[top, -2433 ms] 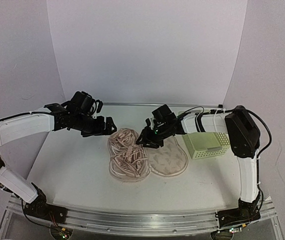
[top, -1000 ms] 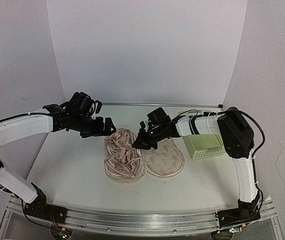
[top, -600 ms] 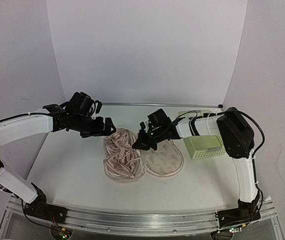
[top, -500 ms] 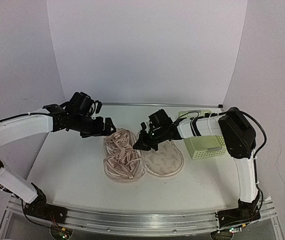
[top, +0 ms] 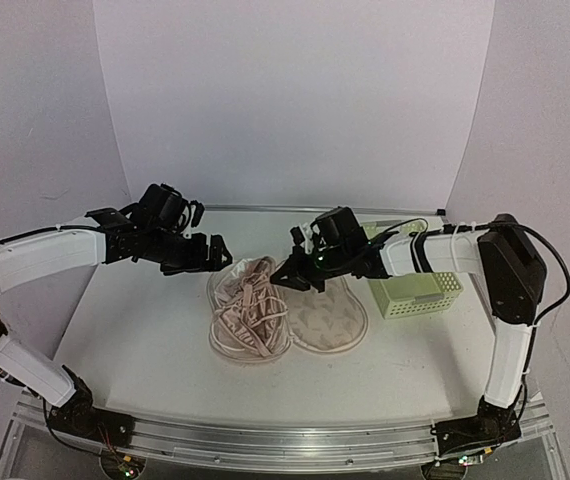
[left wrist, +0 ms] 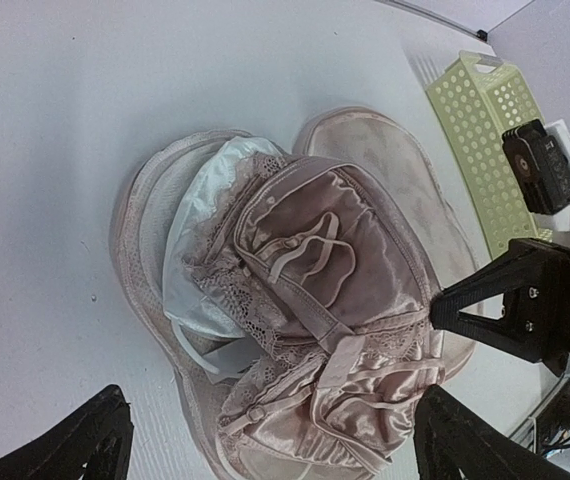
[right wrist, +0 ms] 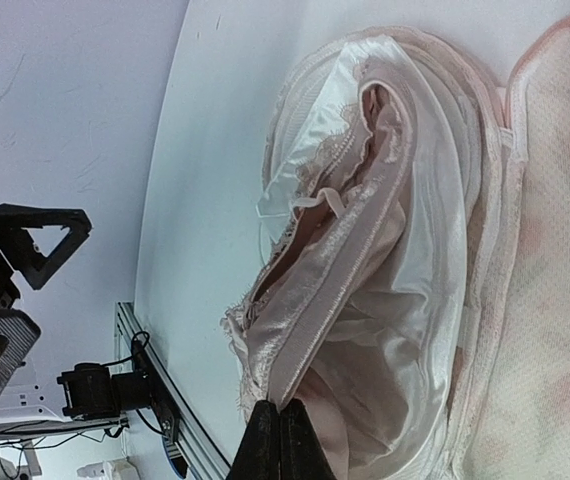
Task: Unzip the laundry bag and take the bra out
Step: Adjust the bra in the laundry bag, then pick up the bra from the laundry bag, then place the bra in the bin, then adjust the bra in the laundry bag.
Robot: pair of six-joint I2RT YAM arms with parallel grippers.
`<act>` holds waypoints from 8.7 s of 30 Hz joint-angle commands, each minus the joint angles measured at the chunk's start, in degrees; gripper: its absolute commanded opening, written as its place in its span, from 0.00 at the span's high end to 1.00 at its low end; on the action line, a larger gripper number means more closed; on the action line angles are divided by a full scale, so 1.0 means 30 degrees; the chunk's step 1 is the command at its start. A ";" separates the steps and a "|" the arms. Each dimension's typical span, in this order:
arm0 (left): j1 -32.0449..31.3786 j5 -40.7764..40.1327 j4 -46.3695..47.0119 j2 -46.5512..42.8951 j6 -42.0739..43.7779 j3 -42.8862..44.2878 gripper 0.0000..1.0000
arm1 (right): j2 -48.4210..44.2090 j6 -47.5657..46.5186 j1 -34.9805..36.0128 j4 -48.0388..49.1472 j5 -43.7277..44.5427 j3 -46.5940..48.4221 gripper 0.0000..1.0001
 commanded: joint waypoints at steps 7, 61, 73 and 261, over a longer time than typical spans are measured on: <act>0.0105 -0.0338 0.0373 0.0301 0.0441 0.1055 0.02 | 0.0594 0.0888 0.0145 0.1775 -0.0382 -0.0655 1.00; 0.0090 -0.0724 0.0161 0.0103 0.0709 0.0780 0.02 | 0.3207 0.0442 0.0148 0.1690 -0.1207 0.2304 0.91; 0.0105 -0.0745 0.0089 -0.0155 0.1019 0.1081 0.02 | -0.0164 0.0757 0.0148 0.1475 -0.0455 0.1401 1.00; 0.0112 -0.1948 0.1012 0.0302 -0.0039 -0.1522 0.01 | 0.4966 0.0297 -0.0798 -0.1879 -0.1256 0.5302 0.39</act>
